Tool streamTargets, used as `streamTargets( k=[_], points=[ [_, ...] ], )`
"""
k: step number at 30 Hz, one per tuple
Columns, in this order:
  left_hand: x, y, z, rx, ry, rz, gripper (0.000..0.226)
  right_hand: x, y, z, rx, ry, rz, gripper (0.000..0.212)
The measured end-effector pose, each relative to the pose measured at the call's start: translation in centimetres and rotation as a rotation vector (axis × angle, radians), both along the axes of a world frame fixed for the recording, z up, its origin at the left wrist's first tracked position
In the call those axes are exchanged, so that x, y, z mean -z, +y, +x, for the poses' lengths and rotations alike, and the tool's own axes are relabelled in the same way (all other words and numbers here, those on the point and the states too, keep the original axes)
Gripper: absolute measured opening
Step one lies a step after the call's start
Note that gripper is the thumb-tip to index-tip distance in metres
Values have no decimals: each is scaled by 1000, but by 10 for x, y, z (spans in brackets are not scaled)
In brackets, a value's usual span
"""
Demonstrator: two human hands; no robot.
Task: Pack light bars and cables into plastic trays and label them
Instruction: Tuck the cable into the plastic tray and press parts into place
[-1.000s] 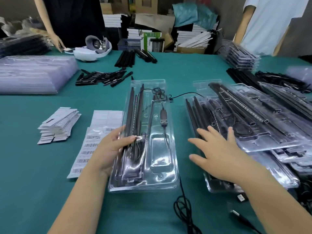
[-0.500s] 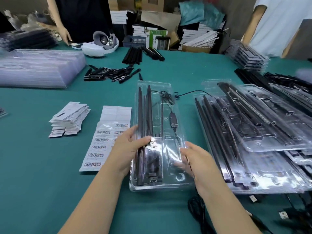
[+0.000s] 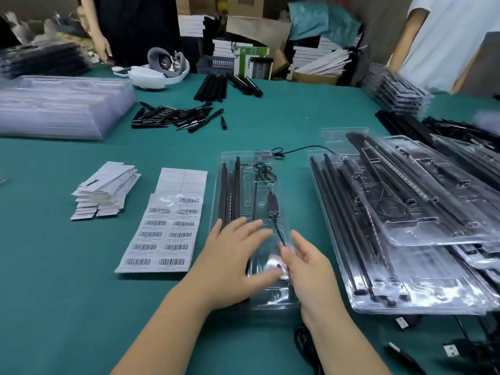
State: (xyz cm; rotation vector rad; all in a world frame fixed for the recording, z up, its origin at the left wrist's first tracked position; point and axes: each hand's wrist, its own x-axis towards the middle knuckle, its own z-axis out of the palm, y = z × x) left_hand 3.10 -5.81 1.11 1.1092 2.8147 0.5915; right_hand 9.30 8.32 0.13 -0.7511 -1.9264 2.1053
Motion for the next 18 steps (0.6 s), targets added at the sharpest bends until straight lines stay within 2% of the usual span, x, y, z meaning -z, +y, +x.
streamTargets(
  k=[3, 6, 10, 13, 16, 18],
  points=[
    [3, 0, 5, 68, 46, -185, 102, -1, -1, 0, 16, 7, -36, 50],
    [2, 2, 4, 57, 15, -176, 102, -3, 0, 1, 13, 7, -78, 48],
    [-2, 3, 6, -52, 18, -26, 85, -15, 2, 4, 27, 22, -267, 40],
    [-6, 6, 9, -113, 0, 97, 74, -35, 1, 11, -56, 122, -312, 35],
    [-13, 11, 15, -186, -64, 365, 75, -61, -1, 16, -270, 226, -250, 29],
    [-22, 11, 15, -209, -239, 580, 70, -72, -3, 16, -339, 261, -139, 25]
  ],
)
